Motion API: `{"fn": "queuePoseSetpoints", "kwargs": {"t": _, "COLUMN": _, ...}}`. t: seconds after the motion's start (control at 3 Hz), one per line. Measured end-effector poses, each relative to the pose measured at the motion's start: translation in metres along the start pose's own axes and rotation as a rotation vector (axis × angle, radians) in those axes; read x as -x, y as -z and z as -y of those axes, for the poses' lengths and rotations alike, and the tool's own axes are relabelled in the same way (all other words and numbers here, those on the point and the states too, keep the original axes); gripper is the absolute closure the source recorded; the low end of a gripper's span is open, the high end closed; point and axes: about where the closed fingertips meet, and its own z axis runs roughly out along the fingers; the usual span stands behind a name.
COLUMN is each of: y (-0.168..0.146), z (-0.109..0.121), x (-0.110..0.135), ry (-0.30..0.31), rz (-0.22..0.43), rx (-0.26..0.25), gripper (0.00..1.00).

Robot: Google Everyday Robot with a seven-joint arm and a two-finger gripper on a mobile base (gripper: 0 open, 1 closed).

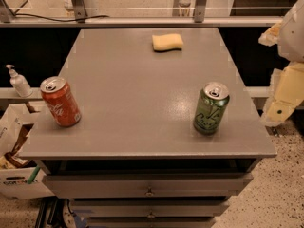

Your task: Pick green can

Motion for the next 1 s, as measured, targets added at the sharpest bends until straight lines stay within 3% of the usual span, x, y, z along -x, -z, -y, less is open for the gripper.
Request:
{"fn": "queuePoseSetpoints", "kwargs": {"t": 0.33, "y": 0.0, "z": 0.0, "x": 0.0, "ry": 0.0, "rz": 0.0, "rx": 0.0, "gripper": 0.0}}
{"fn": "queuePoseSetpoints", "kwargs": {"t": 0.67, "y": -0.0006, "z": 0.0033, "x": 0.0003, "ry": -0.022, "rz": 0.045, "rx": -0.01, "gripper": 0.0}}
{"fn": "queuePoseSetpoints", "kwargs": {"t": 1.0, "y": -0.0082, "z": 0.0083, "x": 0.0057, "ry": -0.02, "rz": 0.135, "rx": 0.004, "gripper": 0.0}}
